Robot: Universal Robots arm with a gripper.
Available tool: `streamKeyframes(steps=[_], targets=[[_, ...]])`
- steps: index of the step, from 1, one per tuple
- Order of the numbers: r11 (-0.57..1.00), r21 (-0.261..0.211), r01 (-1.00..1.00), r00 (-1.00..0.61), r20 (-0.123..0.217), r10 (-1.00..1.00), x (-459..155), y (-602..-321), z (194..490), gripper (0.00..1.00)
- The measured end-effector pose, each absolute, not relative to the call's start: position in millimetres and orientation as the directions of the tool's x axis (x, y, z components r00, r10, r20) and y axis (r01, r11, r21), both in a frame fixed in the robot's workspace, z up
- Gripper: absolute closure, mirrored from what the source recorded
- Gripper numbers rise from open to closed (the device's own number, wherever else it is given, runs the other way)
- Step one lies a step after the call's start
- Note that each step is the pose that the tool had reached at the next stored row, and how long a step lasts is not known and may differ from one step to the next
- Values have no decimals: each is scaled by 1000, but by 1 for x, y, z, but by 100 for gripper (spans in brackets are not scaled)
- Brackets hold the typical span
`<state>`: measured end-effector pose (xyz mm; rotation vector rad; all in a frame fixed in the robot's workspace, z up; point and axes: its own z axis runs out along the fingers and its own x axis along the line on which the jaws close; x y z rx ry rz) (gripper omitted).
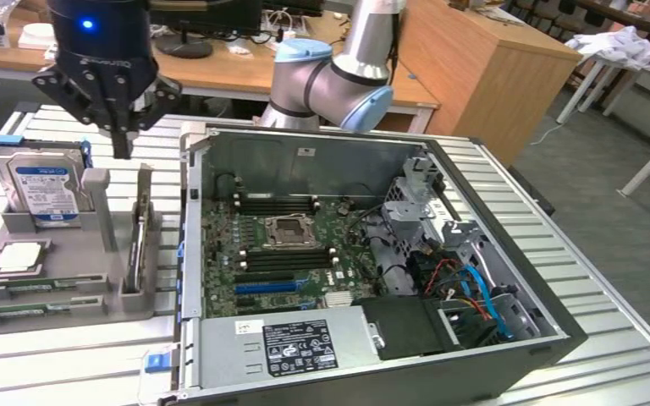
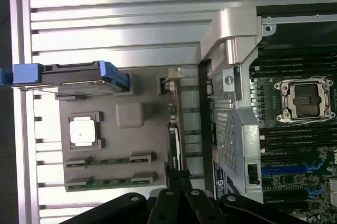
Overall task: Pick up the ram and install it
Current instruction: 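Reach for the ram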
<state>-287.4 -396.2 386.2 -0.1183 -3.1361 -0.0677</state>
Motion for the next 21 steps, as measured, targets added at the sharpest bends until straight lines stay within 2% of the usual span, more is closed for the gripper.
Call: streamKeyframes(steps=[21], targets=[[996,41,77,-997,34,75,-346,-394,382,89]])
